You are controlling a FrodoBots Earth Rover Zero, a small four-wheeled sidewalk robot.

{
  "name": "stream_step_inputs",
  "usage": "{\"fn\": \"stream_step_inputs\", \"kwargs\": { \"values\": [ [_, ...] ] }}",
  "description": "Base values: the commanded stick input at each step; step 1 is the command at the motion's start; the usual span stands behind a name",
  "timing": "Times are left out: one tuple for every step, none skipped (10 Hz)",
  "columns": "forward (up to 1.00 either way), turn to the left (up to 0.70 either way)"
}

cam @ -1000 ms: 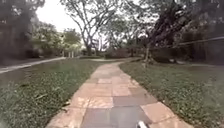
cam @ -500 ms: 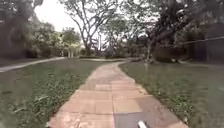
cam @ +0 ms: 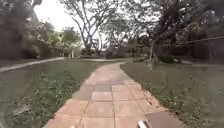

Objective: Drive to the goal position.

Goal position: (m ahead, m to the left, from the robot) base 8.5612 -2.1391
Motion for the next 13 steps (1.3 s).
{"fn": "stream_step_inputs", "kwargs": {
  "values": [
    [1.0, 0.0],
    [1.0, 0.0],
    [1.0, 0.0],
    [1.0, 0.0],
    [1.0, 0.0],
    [1.0, 0.0],
    [1.0, 0.0],
    [1.0, 0.0],
    [1.0, 0.0],
    [1.0, 0.0],
    [1.0, 0.0],
    [1.0, 0.0],
    [1.0, 0.0]
  ]
}}
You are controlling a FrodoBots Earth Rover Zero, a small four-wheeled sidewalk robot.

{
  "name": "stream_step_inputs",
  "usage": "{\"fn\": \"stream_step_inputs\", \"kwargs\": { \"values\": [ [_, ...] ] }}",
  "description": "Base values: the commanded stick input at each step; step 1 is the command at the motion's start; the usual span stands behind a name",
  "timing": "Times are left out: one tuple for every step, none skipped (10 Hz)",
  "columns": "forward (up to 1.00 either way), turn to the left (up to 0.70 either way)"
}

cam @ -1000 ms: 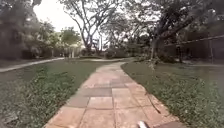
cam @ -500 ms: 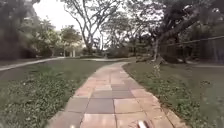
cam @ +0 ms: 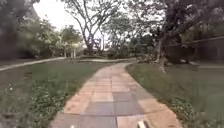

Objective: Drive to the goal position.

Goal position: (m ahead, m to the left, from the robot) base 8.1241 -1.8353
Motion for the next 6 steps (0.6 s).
{"fn": "stream_step_inputs", "kwargs": {
  "values": [
    [1.0, 0.0],
    [1.0, -0.04],
    [1.0, -0.22],
    [1.0, -0.31],
    [1.0, -0.03],
    [1.0, 0.0]
  ]
}}
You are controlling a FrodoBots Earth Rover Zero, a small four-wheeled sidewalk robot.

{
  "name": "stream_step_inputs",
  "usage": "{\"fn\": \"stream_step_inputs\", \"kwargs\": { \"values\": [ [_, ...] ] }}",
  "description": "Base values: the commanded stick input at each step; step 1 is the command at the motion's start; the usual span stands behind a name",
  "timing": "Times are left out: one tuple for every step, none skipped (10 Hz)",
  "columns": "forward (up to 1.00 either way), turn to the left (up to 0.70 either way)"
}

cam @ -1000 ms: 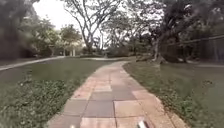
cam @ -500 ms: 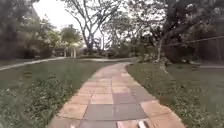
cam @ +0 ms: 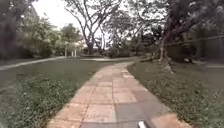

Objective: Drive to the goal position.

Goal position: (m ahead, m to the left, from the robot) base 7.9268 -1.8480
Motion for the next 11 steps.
{"fn": "stream_step_inputs", "kwargs": {
  "values": [
    [1.0, 0.0],
    [1.0, 0.0],
    [1.0, 0.0],
    [1.0, -0.31],
    [1.0, -0.36],
    [1.0, -0.07],
    [1.0, 0.0],
    [1.0, 0.0],
    [1.0, 0.0],
    [1.0, 0.0],
    [1.0, 0.0]
  ]
}}
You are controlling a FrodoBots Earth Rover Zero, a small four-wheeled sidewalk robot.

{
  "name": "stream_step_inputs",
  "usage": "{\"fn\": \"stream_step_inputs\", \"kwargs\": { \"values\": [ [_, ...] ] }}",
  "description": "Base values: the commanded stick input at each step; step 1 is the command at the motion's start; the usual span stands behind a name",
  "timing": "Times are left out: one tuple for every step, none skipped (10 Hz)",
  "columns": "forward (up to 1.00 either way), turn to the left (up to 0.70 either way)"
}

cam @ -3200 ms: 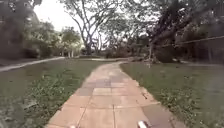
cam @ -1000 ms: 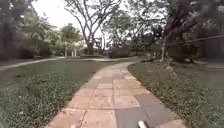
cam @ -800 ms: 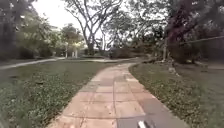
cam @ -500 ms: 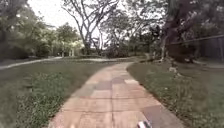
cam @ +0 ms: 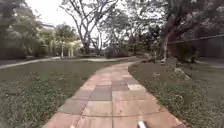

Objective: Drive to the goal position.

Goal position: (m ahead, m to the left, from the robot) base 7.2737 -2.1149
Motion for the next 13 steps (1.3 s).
{"fn": "stream_step_inputs", "kwargs": {
  "values": [
    [1.0, 0.0],
    [1.0, 0.0],
    [1.0, 0.0],
    [1.0, 0.0],
    [1.0, 0.0],
    [1.0, 0.0],
    [1.0, 0.0],
    [1.0, 0.0],
    [1.0, -0.07],
    [1.0, -0.2],
    [1.0, -0.33],
    [1.0, -0.09],
    [1.0, 0.0]
  ]
}}
